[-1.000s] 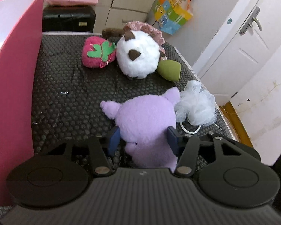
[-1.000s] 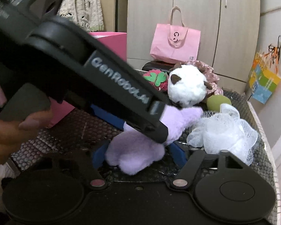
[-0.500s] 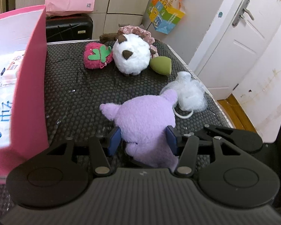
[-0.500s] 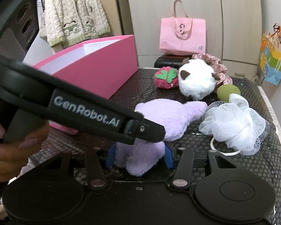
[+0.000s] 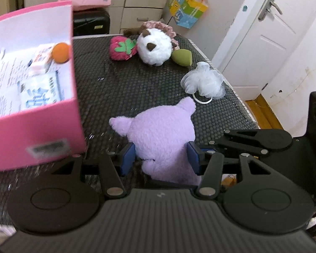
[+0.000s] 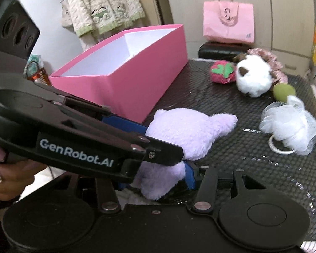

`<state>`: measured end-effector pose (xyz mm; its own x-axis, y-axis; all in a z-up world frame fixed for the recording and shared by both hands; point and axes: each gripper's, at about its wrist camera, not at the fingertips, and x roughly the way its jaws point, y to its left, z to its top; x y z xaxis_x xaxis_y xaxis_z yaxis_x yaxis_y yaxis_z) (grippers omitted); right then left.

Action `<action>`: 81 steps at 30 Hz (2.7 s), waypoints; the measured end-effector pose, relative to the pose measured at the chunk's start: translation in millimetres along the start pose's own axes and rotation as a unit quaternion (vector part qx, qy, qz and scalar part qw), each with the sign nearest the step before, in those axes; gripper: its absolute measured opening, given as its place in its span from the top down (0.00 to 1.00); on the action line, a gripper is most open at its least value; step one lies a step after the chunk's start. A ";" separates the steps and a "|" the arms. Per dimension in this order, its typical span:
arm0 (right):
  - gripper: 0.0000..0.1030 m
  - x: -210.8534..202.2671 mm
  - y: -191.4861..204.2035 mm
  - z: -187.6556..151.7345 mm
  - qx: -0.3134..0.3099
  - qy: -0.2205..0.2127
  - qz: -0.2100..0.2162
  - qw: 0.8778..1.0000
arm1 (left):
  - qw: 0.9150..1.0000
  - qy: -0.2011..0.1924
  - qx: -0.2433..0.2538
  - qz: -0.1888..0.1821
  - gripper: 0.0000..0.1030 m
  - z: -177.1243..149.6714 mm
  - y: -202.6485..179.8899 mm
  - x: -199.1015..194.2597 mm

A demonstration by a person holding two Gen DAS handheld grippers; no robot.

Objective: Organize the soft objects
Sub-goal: 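Lift the purple bear with the left gripper and carry it over the pink box, then lower the purple bear into the box and open the left gripper, then withdraw the left gripper from the box back over the table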

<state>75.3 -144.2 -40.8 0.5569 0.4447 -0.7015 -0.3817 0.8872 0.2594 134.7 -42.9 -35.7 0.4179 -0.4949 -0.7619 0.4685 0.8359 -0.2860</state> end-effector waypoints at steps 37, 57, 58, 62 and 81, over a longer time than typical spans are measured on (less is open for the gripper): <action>0.45 10.9 100.8 147.6 -0.124 0.007 0.117 0.985 | 0.991 -0.107 -0.070 0.038 0.51 43.7 97.2 -152.6; 0.47 159.6 47.5 223.8 -0.099 0.070 0.060 0.991 | 0.986 -0.055 -0.156 0.038 0.56 122.1 214.4 -33.9; 0.47 164.0 45.6 224.4 -0.100 0.073 0.059 0.991 | 0.985 -0.052 -0.159 0.039 0.56 123.3 217.8 -30.4; 0.47 179.3 44.3 227.5 -0.101 0.080 0.054 0.990 | 0.982 -0.045 -0.174 0.051 0.58 124.2 223.9 -22.7; 0.26 85.2 52.3 196.1 -0.193 -0.009 0.003 0.981 | 0.987 -0.093 -0.032 0.125 0.48 99.0 150.6 -93.1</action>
<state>247.5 -35.7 43.1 0.5653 0.4555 -0.6877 -0.6341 0.7732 -0.0091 243.5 105.5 49.7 0.6522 -0.3010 -0.6958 0.2856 0.9477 -0.1423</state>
